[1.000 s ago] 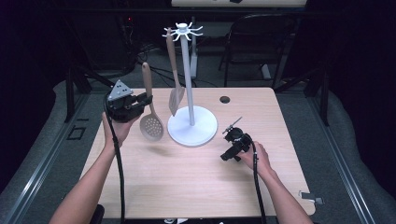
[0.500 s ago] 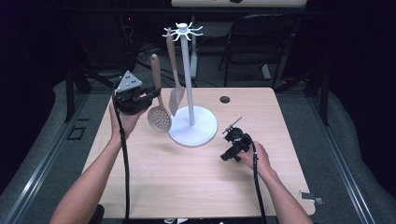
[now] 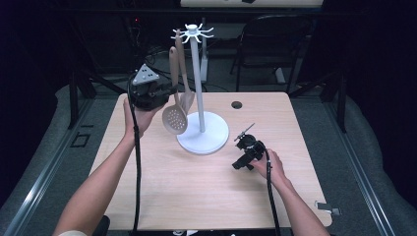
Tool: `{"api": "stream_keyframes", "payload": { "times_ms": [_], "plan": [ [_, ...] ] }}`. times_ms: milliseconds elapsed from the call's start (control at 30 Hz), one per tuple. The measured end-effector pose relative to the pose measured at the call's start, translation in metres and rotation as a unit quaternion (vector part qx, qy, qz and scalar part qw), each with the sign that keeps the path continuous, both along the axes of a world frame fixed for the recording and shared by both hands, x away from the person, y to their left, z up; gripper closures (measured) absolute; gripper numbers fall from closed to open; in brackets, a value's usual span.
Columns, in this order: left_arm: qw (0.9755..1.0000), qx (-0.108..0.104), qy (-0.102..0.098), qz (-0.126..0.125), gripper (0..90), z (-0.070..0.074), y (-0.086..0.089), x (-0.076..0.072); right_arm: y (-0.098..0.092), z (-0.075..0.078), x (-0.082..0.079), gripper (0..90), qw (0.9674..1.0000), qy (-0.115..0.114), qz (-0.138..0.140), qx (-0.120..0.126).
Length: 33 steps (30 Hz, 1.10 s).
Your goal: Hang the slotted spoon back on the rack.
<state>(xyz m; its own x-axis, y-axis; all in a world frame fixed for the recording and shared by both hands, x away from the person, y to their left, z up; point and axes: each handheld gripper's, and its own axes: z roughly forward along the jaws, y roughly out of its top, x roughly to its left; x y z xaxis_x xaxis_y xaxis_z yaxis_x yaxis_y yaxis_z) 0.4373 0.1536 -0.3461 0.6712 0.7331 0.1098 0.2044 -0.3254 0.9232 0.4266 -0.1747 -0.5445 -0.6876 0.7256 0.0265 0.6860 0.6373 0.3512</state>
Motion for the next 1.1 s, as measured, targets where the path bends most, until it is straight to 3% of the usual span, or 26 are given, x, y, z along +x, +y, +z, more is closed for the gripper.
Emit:
{"api": "stream_keyframes", "payload": {
  "times_ms": [367, 1100],
  "plan": [
    [0.9999, -0.011, 0.011, -0.003, 75.5, 0.007, -0.011, 0.011, 0.001, -0.001, 0.000, 10.1, 1.0000, 0.001, 0.001, 0.004],
    [0.9996, 0.007, 0.028, 0.002, 75.2, 0.008, -0.024, 0.026, 0.001, -0.001, 0.000, 10.1, 1.0000, 0.005, 0.003, -0.003]
  ]
}}
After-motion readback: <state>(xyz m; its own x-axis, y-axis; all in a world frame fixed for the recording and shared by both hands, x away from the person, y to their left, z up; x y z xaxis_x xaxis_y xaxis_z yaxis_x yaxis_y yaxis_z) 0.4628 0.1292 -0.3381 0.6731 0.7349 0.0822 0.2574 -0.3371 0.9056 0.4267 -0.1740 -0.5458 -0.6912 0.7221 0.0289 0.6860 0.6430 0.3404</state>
